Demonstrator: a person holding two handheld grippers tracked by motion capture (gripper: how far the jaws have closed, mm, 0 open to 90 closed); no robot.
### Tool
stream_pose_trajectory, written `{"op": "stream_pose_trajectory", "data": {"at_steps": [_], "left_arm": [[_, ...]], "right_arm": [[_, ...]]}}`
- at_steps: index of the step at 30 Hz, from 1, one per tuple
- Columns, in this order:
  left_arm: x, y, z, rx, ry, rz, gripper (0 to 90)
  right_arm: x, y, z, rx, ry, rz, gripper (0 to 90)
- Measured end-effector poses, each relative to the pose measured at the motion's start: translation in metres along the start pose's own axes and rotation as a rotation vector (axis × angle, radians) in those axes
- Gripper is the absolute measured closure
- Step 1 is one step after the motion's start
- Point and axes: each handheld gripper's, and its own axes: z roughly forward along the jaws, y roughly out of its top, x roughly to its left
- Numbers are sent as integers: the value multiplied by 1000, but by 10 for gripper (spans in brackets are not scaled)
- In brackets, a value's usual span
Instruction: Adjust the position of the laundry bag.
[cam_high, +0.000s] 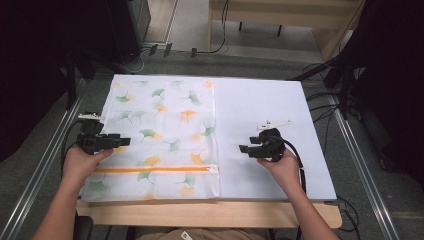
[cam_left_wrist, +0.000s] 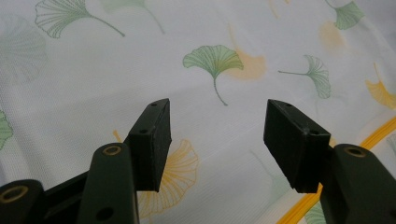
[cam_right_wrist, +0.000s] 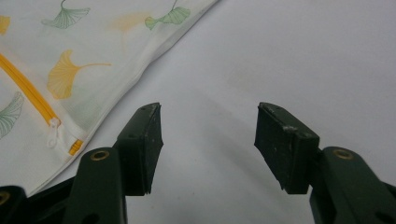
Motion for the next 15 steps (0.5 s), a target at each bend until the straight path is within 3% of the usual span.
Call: {"op": "stream_pose_trajectory", "data": {"at_steps": [15], "left_arm": [[0, 0, -1, -11, -1, -2, 417]], "right_arm": [[4, 0, 3, 15, -2, -10, 425]]}}
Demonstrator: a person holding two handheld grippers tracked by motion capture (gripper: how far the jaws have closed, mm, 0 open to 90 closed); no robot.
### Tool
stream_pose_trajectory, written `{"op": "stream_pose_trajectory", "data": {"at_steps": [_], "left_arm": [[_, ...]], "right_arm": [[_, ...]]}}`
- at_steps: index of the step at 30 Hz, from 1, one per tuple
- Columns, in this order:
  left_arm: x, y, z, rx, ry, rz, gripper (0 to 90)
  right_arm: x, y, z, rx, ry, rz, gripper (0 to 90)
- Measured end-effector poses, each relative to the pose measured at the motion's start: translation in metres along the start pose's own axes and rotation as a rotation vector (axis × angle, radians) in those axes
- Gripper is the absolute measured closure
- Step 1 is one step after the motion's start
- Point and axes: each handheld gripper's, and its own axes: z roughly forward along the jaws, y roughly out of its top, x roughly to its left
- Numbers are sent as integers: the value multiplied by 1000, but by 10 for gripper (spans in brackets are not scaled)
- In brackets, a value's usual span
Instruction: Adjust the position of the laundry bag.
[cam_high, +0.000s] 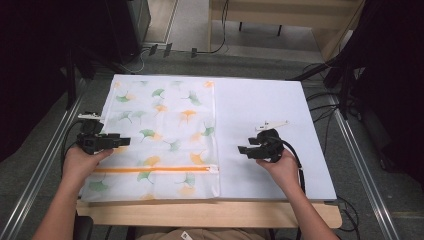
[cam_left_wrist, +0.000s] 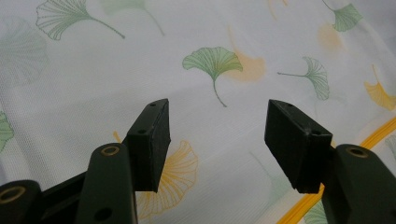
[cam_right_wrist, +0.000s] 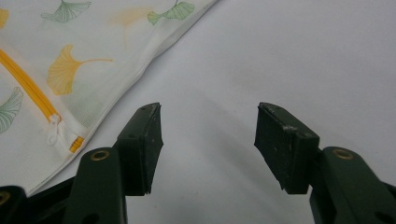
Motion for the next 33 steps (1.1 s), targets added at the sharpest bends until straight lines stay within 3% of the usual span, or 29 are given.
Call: {"op": "stream_pose_trajectory", "data": {"at_steps": [6, 9, 13, 17, 22, 27, 33], "left_arm": [[3, -1, 1, 13, 17, -5, 417], [3, -2, 0, 10, 16, -6, 417], [3, -4, -1, 13, 22, -4, 417], [5, -8, -6, 6, 28, -15, 417], [8, -15, -13, 5, 46, -28, 418], [11, -25, -21, 15, 90, -31, 419], [19, -36, -32, 4, 115, -62, 421]], "right_arm": [[2, 1, 1, 0, 3, -4, 426], [4, 2, 0, -22, 31, 10, 432], [12, 7, 1, -37, 32, -14, 434], [17, 10, 8, -20, 30, -53, 437], [24, 17, 17, -6, 46, -69, 444], [29, 23, 25, 0, 65, -90, 451], [37, 32, 38, 12, 88, -107, 455]]}}
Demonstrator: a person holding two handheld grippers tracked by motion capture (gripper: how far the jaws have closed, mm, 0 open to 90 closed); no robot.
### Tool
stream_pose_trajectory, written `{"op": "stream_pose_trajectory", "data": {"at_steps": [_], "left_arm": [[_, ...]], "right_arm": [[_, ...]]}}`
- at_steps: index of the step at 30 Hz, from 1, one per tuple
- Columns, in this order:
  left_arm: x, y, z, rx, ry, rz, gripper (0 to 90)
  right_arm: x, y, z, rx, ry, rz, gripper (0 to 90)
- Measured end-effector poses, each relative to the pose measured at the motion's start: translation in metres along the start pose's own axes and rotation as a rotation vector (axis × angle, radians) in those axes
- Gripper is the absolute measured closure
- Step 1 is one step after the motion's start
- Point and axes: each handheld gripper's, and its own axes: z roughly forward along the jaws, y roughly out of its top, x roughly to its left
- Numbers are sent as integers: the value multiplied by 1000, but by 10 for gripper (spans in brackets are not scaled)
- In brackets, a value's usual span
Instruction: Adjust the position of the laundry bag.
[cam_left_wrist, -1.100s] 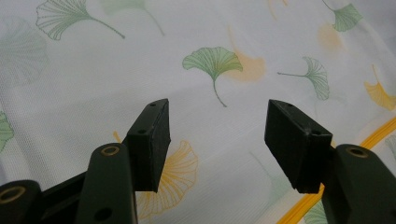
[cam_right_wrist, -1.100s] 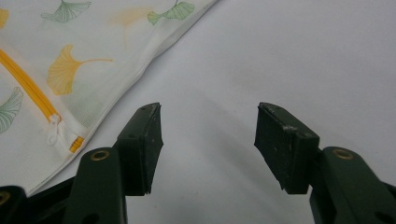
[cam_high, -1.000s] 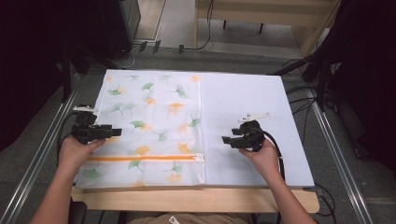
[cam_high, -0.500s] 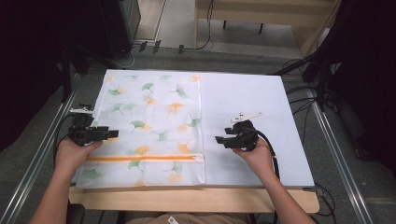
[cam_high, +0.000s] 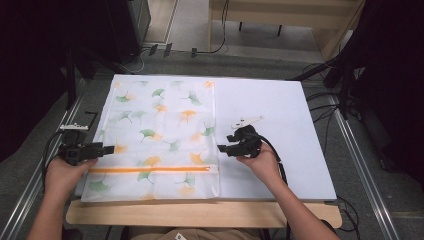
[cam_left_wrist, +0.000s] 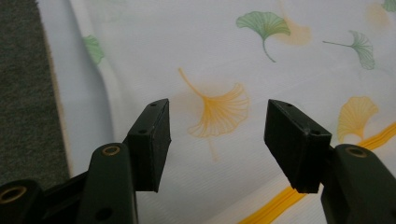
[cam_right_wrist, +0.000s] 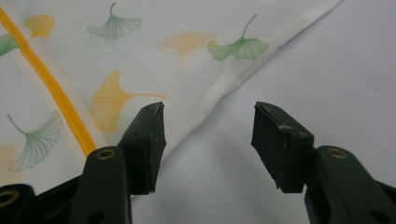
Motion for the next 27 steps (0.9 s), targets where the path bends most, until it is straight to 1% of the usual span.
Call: {"op": "stream_pose_trajectory", "data": {"at_steps": [1, 3, 7, 8, 9, 10, 11, 12, 14, 16, 17, 18, 19, 20, 22, 23, 25, 26, 27], "left_arm": [[4, -2, -1, 4, 9, -12, 422], [5, -3, -1, 5, 13, -19, 422], [11, -5, -1, 11, 26, -28, 425], [12, -5, 0, 6, 29, -35, 425], [14, -5, 1, 6, 28, -42, 425], [16, -5, 2, 8, 32, -44, 425], [19, -5, 5, 20, 38, -46, 427], [19, -5, 5, 20, 38, -46, 428], [22, -5, 7, 30, 38, -52, 428], [24, -4, 10, 35, 40, -57, 431], [25, -4, 12, 35, 43, -58, 433], [25, -4, 13, 38, 44, -58, 433], [26, -4, 15, 37, 43, -56, 435], [26, -4, 15, 37, 43, -56, 436], [26, -4, 16, 30, 42, -56, 436], [26, -4, 16, 27, 43, -55, 440], [27, -4, 15, 22, 56, -50, 447], [27, -4, 15, 22, 63, -55, 447], [28, -5, 14, 20, 62, -60, 449]], "right_arm": [[3, 3, 4, 0, 7, -1, 455], [4, 4, 6, 0, 9, -7, 455], [8, 11, 18, 3, 5, -17, 455], [8, 11, 18, 3, 5, -17, 455], [9, 13, 23, 15, -13, -25, 455], [9, 13, 23, 15, -13, -25, 455], [10, 14, 27, 25, -20, -18, 454], [10, 14, 27, 25, -20, -18, 454], [10, 15, 34, 29, -27, -17, 453], [8, 16, 40, 35, -45, -21, 450], [6, 17, 47, 36, -57, -13, 450], [6, 17, 47, 36, -57, -13, 450], [4, 18, 53, 38, -66, -8, 452], [4, 18, 53, 38, -66, -8, 452], [4, 19, 60, 47, -70, -25, 484], [8, 19, 64, 48, -103, -48, 500], [10, 20, 67, 42, -111, -53, 503], [10, 20, 67, 42, -111, -53, 503], [11, 20, 68, 41, -123, -61, 519]]}}
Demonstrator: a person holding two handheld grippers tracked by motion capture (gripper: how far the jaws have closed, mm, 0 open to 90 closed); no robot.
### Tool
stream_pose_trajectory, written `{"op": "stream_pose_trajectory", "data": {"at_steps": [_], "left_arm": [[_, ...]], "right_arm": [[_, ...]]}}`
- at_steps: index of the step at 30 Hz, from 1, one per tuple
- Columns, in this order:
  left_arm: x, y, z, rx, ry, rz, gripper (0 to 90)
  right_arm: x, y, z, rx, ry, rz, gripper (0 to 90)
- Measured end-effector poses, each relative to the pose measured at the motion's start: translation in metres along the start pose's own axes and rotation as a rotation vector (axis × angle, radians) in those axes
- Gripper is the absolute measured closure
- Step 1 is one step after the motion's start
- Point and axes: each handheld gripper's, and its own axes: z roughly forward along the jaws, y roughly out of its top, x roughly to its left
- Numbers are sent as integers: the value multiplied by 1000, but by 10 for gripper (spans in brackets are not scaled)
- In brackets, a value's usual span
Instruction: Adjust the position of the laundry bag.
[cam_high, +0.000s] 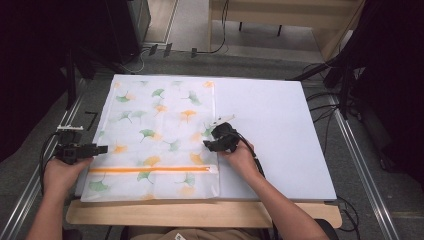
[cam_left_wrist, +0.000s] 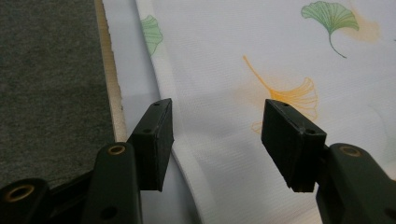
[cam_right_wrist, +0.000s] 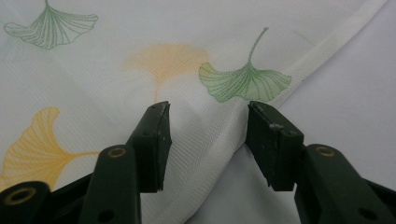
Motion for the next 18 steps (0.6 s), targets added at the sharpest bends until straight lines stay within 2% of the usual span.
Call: {"op": "stream_pose_trajectory", "data": {"at_steps": [3, 5, 6, 9, 10, 13, 16, 18], "left_arm": [[0, 0, 1, 5, -2, -2, 457], [-1, 0, 1, 7, 0, -2, 467], [-3, 1, 4, 12, -39, -4, 517], [-7, 2, 5, 14, -23, 9, 560], [-8, 2, 5, 18, -11, 17, 560], [-5, 2, 4, 18, -17, 4, 597], [-4, 2, 5, 17, -10, 4, 662], [-6, 2, 7, 17, -5, 13, 745]], "right_arm": [[-1, 0, 0, -3, -3, -1, 550], [-2, -1, -1, 0, -4, 23, 579], [-1, -1, -1, -2, -20, 26, 639], [-1, 0, 0, -16, -20, 31, 723], [-1, 0, 0, -16, -20, 31, 723], [1, 0, 2, -22, -20, 30, 797], [2, 1, 2, -19, -25, 25, 836], [2, 1, 2, -17, -23, 28, 862]]}}
